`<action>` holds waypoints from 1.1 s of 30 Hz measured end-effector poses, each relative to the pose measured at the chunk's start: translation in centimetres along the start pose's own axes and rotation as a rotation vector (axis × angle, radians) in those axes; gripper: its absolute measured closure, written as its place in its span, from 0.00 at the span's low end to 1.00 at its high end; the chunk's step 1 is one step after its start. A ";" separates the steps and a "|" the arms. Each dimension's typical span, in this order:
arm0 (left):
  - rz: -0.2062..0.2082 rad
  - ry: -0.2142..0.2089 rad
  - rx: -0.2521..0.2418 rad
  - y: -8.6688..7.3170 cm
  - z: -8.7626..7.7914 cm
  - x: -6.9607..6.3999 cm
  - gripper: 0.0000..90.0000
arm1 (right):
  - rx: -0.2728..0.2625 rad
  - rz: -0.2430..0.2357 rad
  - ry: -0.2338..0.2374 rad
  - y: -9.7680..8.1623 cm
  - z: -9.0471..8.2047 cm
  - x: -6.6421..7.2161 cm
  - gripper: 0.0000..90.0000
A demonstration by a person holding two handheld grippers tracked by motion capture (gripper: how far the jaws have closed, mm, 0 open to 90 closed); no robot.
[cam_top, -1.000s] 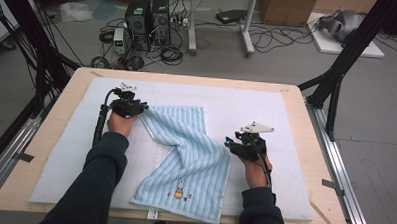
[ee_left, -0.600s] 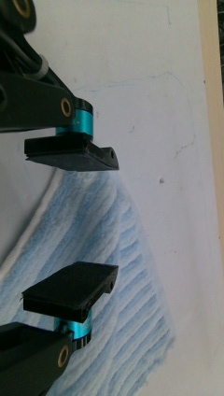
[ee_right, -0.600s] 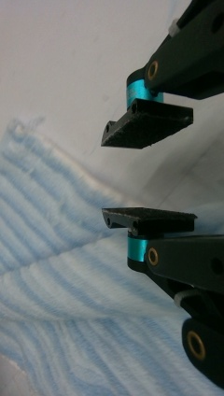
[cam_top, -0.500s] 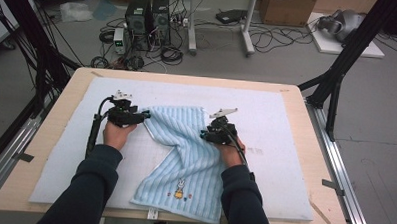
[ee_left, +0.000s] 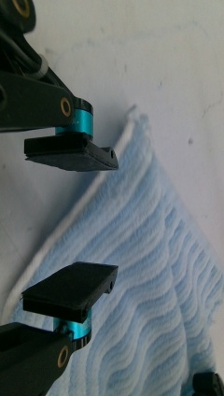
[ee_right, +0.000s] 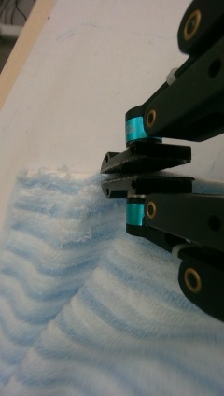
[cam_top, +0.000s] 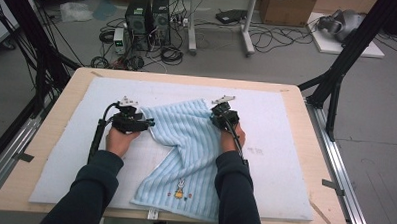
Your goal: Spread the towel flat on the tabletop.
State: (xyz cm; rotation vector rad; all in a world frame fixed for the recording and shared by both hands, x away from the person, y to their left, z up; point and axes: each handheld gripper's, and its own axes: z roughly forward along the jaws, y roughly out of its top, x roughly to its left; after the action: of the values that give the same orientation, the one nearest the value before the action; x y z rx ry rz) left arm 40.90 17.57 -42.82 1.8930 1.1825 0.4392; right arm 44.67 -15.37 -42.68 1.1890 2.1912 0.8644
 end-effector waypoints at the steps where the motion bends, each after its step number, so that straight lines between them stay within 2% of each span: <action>1: 0.003 -0.025 0.015 -0.1 0.4 -0.7 0.48 | -0.022 -0.003 0.009 -0.1 -0.4 0.0 0.87; 2: 0.003 -0.025 0.015 -0.1 0.4 -0.7 0.48 | -0.022 -0.003 0.009 -0.1 -0.4 0.0 0.87; 3: 0.008 -0.038 0.029 -0.2 0.6 -1.1 0.48 | -0.057 0.013 0.030 -0.3 -1.2 -0.1 0.82; 5: 0.039 -0.059 0.055 -0.3 0.9 -2.0 0.48 | -0.073 0.017 0.036 -0.5 -1.7 -0.2 0.81; 6: 0.054 -0.092 0.069 -0.5 1.3 -2.9 0.47 | -0.091 0.024 0.049 -0.8 -2.7 -0.5 0.78; 7: 0.054 -0.092 0.069 -0.5 1.3 -2.9 0.47 | -0.098 0.030 0.058 -1.1 -3.1 -0.7 0.77; 9: 0.079 -0.105 0.093 -0.6 1.8 -3.7 0.46 | -0.110 0.038 0.068 -1.4 -3.6 -0.8 0.75; 11: 0.105 -0.091 0.118 -0.8 2.4 -4.2 0.42 | -0.125 0.046 0.087 -2.0 -4.7 -1.0 0.73; 12: 0.130 -0.074 0.115 -0.8 2.6 -4.5 0.42 | -0.132 0.041 0.100 -2.8 -5.6 -1.1 0.72; 14: 0.166 -0.037 0.118 -0.7 2.7 -5.0 0.43 | -0.129 0.038 0.107 -3.2 -6.1 -1.1 0.71; 15: 0.202 -0.037 0.109 -0.6 2.7 -5.0 0.53 | -0.130 0.037 0.111 -3.7 -6.5 -1.2 0.70; 16: 0.212 -0.036 0.102 -0.6 2.7 -5.0 0.89 | -0.135 0.051 0.124 -4.5 -7.3 -1.2 0.69; 17: 0.224 -0.022 0.101 -0.5 2.8 -4.8 0.94 | -0.125 0.059 0.129 -4.8 -7.6 -1.2 0.68; 19: 0.202 -0.007 0.104 0.0 3.1 -4.2 0.96 | -0.153 0.062 0.136 -5.5 -8.2 -1.2 0.68; 21: 0.189 0.046 0.095 0.5 3.4 -3.5 0.96 | -0.157 0.066 0.139 -5.7 -8.5 -1.1 0.68; 24: 0.155 0.094 0.085 1.1 3.8 -1.7 0.96 | -0.166 0.070 0.139 -6.6 -8.9 -0.8 0.68; 27: 0.121 0.142 0.055 1.4 4.0 -0.1 0.96 | -0.170 0.081 0.164 -7.6 -8.8 -0.2 0.69; 29: 0.090 0.143 0.027 1.4 4.0 0.5 0.94 | -0.164 0.076 0.174 -7.8 -8.6 0.2 0.69; 31: 0.058 0.133 0.013 1.3 3.9 0.9 0.80 | -0.156 0.067 0.186 -7.6 -8.1 0.5 0.69; 32: 0.040 0.129 0.011 1.3 3.8 1.0 0.80 | -0.156 0.067 0.186 -7.6 -8.1 0.5 0.69; 33: 0.021 0.125 0.005 1.2 3.6 1.1 0.61 | -0.143 0.066 0.194 -7.3 -7.5 0.7 0.69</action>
State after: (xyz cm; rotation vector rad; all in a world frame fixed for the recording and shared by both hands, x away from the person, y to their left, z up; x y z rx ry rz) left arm 44.50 16.58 -44.07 1.9067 1.2469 0.5736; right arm 35.22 -20.01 -43.06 1.1562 2.2067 1.1874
